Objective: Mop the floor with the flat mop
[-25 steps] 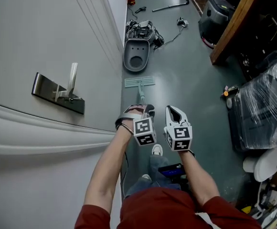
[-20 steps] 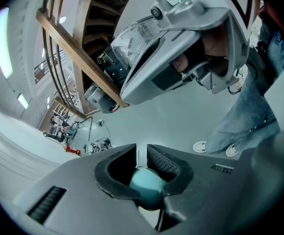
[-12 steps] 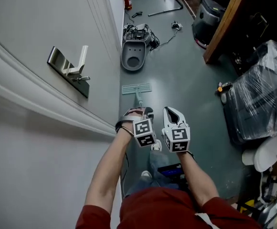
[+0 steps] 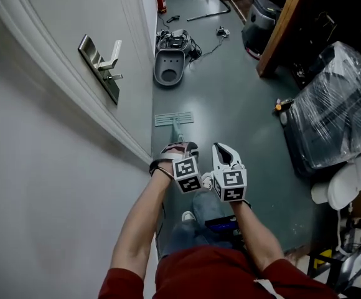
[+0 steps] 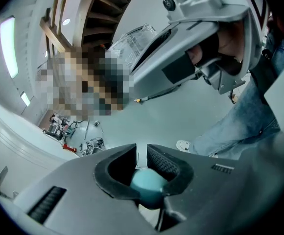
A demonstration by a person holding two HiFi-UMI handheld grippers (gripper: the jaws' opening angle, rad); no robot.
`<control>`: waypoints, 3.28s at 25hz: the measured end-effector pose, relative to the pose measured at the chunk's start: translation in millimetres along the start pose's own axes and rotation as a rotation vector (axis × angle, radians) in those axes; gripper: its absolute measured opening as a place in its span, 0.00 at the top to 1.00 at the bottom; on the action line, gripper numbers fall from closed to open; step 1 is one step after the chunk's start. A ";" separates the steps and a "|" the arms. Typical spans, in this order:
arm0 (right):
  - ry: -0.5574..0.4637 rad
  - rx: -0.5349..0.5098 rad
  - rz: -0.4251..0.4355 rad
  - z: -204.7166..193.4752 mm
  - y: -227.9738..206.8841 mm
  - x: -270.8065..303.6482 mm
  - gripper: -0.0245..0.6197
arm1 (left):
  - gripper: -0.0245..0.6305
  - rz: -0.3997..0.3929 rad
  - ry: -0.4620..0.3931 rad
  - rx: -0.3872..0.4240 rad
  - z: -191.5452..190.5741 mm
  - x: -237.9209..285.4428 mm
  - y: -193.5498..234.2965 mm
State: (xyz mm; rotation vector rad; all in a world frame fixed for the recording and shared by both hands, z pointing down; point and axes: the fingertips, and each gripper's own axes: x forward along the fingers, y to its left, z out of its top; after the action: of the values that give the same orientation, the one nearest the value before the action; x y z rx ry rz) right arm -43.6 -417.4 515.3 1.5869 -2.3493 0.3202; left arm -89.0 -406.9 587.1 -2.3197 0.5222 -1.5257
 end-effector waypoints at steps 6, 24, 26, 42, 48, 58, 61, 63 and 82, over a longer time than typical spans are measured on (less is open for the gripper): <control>0.007 -0.014 0.014 -12.7 17.7 -54.0 0.93 | 0.87 -0.008 -0.001 -0.018 12.4 -31.5 -50.2; -0.018 0.013 0.030 -68.9 -16.2 -216.5 0.94 | 0.87 -0.024 0.053 -0.023 101.7 -69.1 -194.0; -0.031 0.014 0.033 -72.5 -15.9 -233.3 0.94 | 0.87 -0.024 0.057 -0.022 107.7 -73.9 -213.0; -0.040 0.103 -0.011 -113.6 13.1 -331.8 0.94 | 0.86 -0.067 0.043 -0.002 127.6 -148.4 -334.2; -0.036 0.090 -0.020 -119.5 57.3 -359.4 0.94 | 0.86 -0.076 0.022 0.011 105.3 -176.5 -369.8; -0.036 0.046 -0.016 -118.4 117.4 -400.0 0.94 | 0.86 -0.089 -0.001 0.011 82.3 -219.2 -404.2; -0.034 0.032 -0.008 -121.5 123.2 -404.6 0.94 | 0.86 -0.094 -0.005 0.012 81.8 -223.8 -411.9; -0.037 0.026 -0.001 -121.0 127.5 -408.8 0.94 | 0.86 -0.097 -0.006 0.008 81.6 -228.7 -417.4; -0.046 0.018 0.016 -119.1 104.8 -419.7 0.94 | 0.86 -0.097 0.014 -0.007 104.3 -220.2 -414.4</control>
State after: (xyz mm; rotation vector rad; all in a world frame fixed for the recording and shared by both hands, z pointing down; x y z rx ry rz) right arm 20.4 24.9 474.5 1.6008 -2.4013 0.3131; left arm -20.1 67.8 556.1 -2.3727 0.4245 -1.5867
